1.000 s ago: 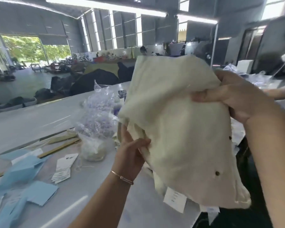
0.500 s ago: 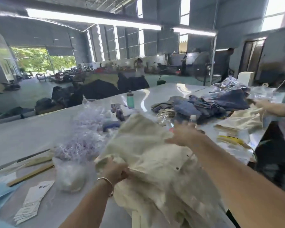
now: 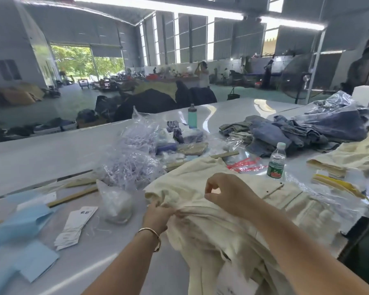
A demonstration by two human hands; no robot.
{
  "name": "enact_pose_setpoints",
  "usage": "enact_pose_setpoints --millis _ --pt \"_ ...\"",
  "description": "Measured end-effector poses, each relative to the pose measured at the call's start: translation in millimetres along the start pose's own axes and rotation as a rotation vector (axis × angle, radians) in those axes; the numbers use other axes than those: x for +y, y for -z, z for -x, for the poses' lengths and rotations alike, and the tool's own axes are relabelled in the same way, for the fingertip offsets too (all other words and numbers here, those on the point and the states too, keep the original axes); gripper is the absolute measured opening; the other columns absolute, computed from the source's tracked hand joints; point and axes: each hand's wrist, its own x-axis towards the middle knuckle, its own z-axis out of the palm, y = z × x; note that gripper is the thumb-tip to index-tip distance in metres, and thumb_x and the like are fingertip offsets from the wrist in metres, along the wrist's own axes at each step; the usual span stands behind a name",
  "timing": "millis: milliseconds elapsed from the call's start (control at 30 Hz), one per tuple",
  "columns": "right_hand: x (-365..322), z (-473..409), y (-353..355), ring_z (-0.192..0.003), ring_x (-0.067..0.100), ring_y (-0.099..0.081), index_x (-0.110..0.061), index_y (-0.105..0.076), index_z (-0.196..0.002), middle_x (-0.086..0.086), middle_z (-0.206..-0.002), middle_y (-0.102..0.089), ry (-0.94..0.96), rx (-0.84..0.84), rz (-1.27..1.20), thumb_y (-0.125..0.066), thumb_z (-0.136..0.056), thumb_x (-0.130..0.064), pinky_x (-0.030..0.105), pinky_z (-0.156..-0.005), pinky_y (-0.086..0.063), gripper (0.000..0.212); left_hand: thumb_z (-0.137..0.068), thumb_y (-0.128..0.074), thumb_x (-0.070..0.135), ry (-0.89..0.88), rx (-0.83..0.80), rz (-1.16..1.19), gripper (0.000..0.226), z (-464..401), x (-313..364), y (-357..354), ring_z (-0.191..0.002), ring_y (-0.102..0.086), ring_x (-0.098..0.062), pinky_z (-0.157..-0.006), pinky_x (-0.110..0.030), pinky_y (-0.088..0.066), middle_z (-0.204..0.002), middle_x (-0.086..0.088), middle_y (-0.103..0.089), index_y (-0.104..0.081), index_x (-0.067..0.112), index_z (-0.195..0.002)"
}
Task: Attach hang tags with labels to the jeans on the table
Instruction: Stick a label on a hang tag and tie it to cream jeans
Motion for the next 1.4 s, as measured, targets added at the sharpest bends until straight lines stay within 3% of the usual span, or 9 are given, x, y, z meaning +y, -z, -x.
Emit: enact_pose_setpoints --millis 133,300,600,733,867,1000,1100,1233,1400 --pt "-80.7 7.2 -43.7 -0.085 0.014 -0.060 -0.020 -0.063 -0.075 -0.005 -0.085 -0.065 0.183 -0.010 -0.201 -0.071 -0.079 -0.022 0.035 -0.079 -0.049 0.010 -0.085 -0.067 0.006 0.103 0.077 -0.009 0.026 33.6 -47.7 97.1 -0.081 -0.056 -0.018 -0.064 -0.027 -0.047 -0.090 -0.009 -0.061 -0.063 0.011 -0.110" --pt "-192.2 23.9 -144.6 -0.070 0.011 -0.058 -0.018 -0.058 -0.066 -0.007 -0.072 -0.062 0.270 -0.109 -0.356 -0.075 -0.078 -0.023 0.026 -0.067 -0.044 0.022 -0.092 -0.058 0.008 0.248 0.326 0.219 0.012 98.3 -120.2 270.2 -0.077 -0.060 -0.016 -0.064 -0.024 -0.045 -0.087 -0.006 -0.065 -0.069 0.011 -0.096" --pt "-414.1 73.1 -348.9 -0.075 0.022 -0.057 -0.012 -0.056 -0.067 0.005 -0.076 -0.063 0.336 -0.534 -0.478 -0.071 -0.080 -0.025 0.037 -0.074 -0.047 0.024 -0.093 -0.054 0.005 0.263 0.748 0.323 0.015 211.4 -217.8 535.7 -0.067 -0.059 -0.013 -0.056 -0.022 -0.039 -0.077 -0.002 -0.067 -0.067 0.011 -0.089" --pt "-510.7 80.9 -397.7 -0.069 0.016 -0.054 -0.008 -0.061 -0.069 0.001 -0.070 -0.061 0.369 -0.609 -0.521 -0.073 -0.080 -0.023 0.034 -0.071 -0.045 0.022 -0.088 -0.064 0.005 0.093 0.952 0.037 0.014 231.9 -225.2 635.3 -0.077 -0.058 -0.025 -0.064 -0.030 -0.043 -0.077 -0.002 -0.065 -0.067 0.017 -0.081" --pt "-580.4 86.1 -434.3 -0.068 0.015 -0.052 -0.006 -0.061 -0.071 0.004 -0.071 -0.061 0.363 -0.643 -0.549 -0.072 -0.080 -0.021 0.033 -0.069 -0.044 0.021 -0.075 -0.074 0.015 0.014 1.137 -0.779 0.019 243.6 -238.0 727.3 -0.103 -0.056 -0.030 -0.085 -0.038 -0.045 -0.102 -0.005 -0.067 -0.069 0.017 -0.093" --pt "-615.0 84.1 -464.0 -0.067 0.014 -0.054 -0.009 -0.060 -0.071 0.001 -0.071 -0.062 0.376 -0.663 -0.496 -0.071 -0.081 -0.025 0.033 -0.068 -0.045 0.022 -0.083 -0.066 0.045 0.218 0.865 -1.164 0.068 226.6 -261.5 792.6 -0.140 -0.031 -0.020 -0.107 -0.040 -0.031 -0.153 0.004 -0.036 -0.040 0.031 -0.144" --pt "-622.7 83.2 -481.2 -0.065 0.010 -0.053 -0.012 -0.060 -0.070 -0.004 -0.068 -0.060 0.380 -0.686 -0.449 -0.072 -0.081 -0.028 0.030 -0.066 -0.044 0.023 -0.080 -0.065 0.048 0.156 0.800 -1.219 0.079 210.2 -267.7 817.2 -0.145 -0.026 -0.018 -0.113 -0.037 -0.025 -0.157 0.007 -0.030 -0.030 0.035 -0.149" --pt "-632.2 80.6 -494.7 -0.060 0.007 -0.048 -0.016 -0.055 -0.066 -0.006 -0.065 -0.055 0.351 -0.743 -0.427 -0.071 -0.082 -0.027 0.024 -0.060 -0.040 0.025 -0.083 -0.063 0.031 -0.047 0.801 -1.055 0.054 212.6 -254.3 837.1 -0.130 -0.050 -0.029 -0.104 -0.037 -0.039 -0.136 -0.009 -0.058 -0.056 0.020 -0.136" --pt "-667.1 87.5 -489.8 -0.072 0.013 -0.063 -0.015 -0.061 -0.088 0.002 -0.081 -0.069 0.287 -0.819 -0.639 -0.074 -0.082 -0.029 0.035 -0.076 -0.051 0.020 -0.085 -0.054 0.029 -0.198 1.177 -1.073 0.034 236.1 -186.9 846.8 -0.072 -0.062 -0.052 -0.059 -0.046 -0.047 -0.077 -0.034 -0.065 -0.068 0.000 -0.097"
